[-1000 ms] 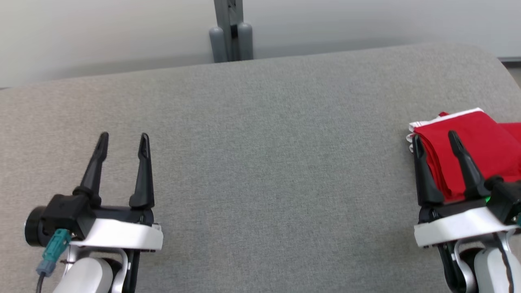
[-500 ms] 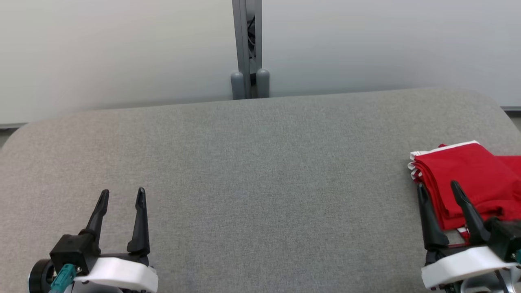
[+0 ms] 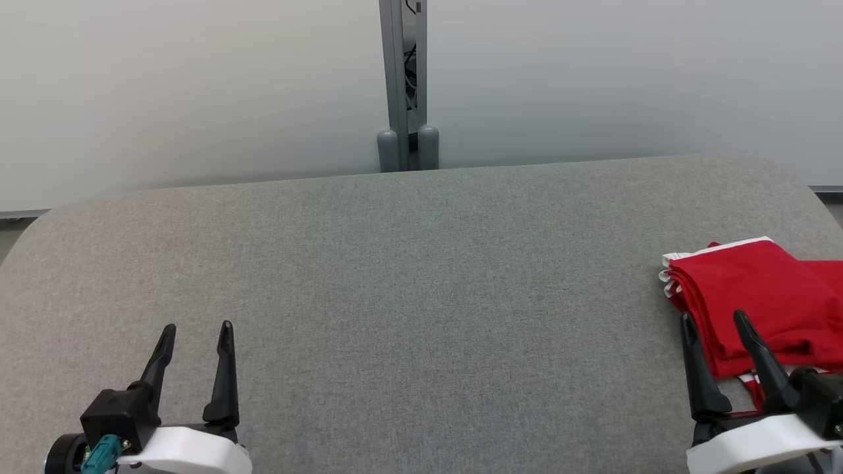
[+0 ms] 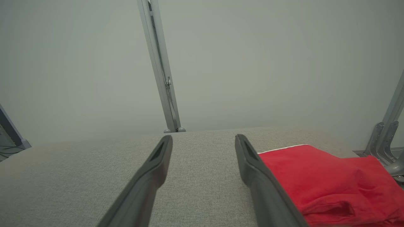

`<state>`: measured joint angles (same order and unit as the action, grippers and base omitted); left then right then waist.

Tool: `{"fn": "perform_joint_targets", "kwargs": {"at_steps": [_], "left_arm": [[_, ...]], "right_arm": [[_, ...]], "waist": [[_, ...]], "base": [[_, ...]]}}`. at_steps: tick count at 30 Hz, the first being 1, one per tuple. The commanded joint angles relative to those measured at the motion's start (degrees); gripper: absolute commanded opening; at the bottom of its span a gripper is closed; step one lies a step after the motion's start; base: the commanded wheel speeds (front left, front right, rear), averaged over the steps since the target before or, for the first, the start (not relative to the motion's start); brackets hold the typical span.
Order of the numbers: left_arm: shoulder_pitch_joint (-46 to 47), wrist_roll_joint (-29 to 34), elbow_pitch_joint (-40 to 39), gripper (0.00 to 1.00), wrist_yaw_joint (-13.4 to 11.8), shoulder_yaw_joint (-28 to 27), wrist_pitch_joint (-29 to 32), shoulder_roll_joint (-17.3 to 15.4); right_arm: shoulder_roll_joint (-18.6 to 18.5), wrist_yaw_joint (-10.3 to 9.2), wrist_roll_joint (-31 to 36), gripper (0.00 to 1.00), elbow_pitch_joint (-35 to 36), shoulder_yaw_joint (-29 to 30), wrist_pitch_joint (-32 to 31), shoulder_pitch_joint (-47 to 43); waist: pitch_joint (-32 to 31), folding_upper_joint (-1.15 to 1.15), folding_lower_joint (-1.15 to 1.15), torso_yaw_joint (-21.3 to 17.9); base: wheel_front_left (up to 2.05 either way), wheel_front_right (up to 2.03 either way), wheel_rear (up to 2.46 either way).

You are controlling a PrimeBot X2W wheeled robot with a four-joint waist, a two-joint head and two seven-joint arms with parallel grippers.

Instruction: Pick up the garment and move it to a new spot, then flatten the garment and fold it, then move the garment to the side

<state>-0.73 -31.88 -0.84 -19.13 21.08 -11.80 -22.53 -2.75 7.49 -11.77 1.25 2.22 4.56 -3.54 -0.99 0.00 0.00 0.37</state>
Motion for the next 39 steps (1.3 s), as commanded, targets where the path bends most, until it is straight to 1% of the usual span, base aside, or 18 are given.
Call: {"fn": "perform_joint_targets", "kwargs": {"at_steps": [1,15,16,22,30,39], "left_arm": [[0.3,-0.4,0.3,1.0,0.3,-0.2,0.0,-0.3],[1.3,-0.9,1.0,1.0,0.4,0.0,0.2,-0.5],[0.2,-0.6,1.1,0.0,0.3,0.2,0.2,-0.1],[-2.4,-0.7,3.8,0.0,0.3,1.8,0.2,2.4],[-2.1,-7.3,4.3,0.0,3.2,1.1,-0.2,4.3],[-1.6,-14.0,4.7,0.0,6.2,0.4,-0.6,6.2]], "right_arm": [[-0.3,0.01,-0.2,1.0,0.4,0.1,0.1,-0.1],[-0.3,0.01,-0.8,1.0,0.2,0.2,0.4,0.4],[0.0,0.0,-0.8,0.0,-0.2,0.1,0.0,0.0],[1.0,0.0,-1.0,0.0,-3.5,-0.4,-0.1,-1.7],[0.0,0.0,-10.2,0.0,-5.5,3.0,-4.5,-0.3],[-0.9,0.0,-19.1,0.0,-7.6,7.1,-9.4,1.4]], "waist": [[0.0,0.0,0.0,0.0],[0.2,0.0,0.0,-0.1],[0.2,0.0,0.0,-0.1],[0.2,0.0,0.0,-0.1],[0.3,0.0,0.0,-0.1],[0.4,0.0,0.0,-0.1]], "base": [[0.0,0.0,0.0],[0.0,0.0,0.0],[0.0,0.0,0.0],[0.0,0.0,0.0],[0.0,0.0,0.0],[0.0,0.0,0.0]]}}
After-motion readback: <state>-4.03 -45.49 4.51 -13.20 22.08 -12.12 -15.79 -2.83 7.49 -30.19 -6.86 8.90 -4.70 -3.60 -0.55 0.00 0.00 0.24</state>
